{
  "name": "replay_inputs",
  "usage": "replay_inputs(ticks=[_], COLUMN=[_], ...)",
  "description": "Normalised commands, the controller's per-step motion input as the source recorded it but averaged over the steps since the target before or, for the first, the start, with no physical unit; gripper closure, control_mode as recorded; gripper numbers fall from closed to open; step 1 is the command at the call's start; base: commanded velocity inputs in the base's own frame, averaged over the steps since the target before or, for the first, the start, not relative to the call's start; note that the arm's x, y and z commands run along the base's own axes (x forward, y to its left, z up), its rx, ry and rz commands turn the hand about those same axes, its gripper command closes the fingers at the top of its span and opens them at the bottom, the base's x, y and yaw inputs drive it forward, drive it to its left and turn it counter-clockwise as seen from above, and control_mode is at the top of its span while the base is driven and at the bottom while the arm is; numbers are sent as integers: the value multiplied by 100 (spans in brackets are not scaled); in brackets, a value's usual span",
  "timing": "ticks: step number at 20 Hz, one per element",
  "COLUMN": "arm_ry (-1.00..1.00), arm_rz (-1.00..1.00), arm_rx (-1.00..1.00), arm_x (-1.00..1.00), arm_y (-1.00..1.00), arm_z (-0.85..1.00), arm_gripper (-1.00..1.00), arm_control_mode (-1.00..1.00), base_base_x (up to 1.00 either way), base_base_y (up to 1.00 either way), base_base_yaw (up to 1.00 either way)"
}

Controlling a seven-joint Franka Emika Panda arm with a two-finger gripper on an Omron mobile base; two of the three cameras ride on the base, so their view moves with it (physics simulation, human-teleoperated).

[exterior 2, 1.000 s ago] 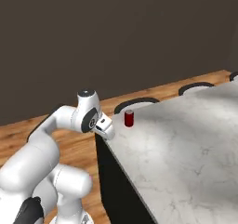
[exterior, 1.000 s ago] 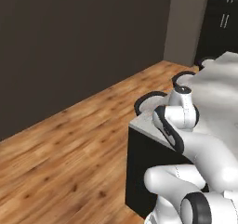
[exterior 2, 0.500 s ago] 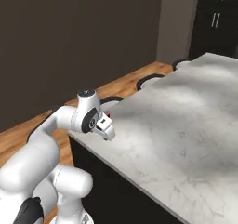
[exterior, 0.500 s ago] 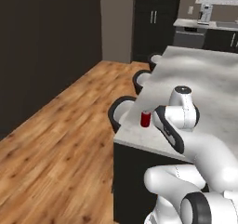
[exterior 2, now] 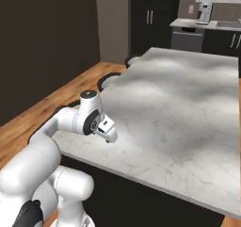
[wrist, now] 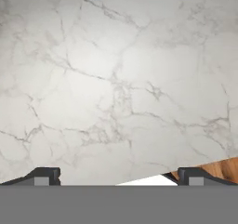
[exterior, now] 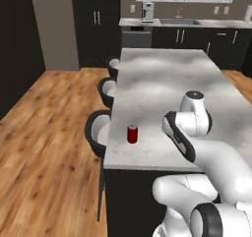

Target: Four empty soda cans are scattered around the kitchen. Gather all the cans and cluster them next to the stove for recycling.

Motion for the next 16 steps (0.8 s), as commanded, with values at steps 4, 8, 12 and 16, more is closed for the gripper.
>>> replay_inputs(ticks=[4, 8, 12, 16], arm_ry=[0, 0, 0, 0], arm_rz=[0, 0, 0, 0], arm_rx=[0, 0, 0, 0], arm_x=[0, 0, 0, 0], arm_y=[0, 0, 0, 0], arm_z=[0, 0, 0, 0], arm_gripper=[-100, -100, -100, -100], arm_control_mode=[100, 100, 100, 100], base_base_x=[33, 21, 17, 26], base_base_y=[33, 50, 56, 45], base_base_yaw=[-42, -12, -3, -7])
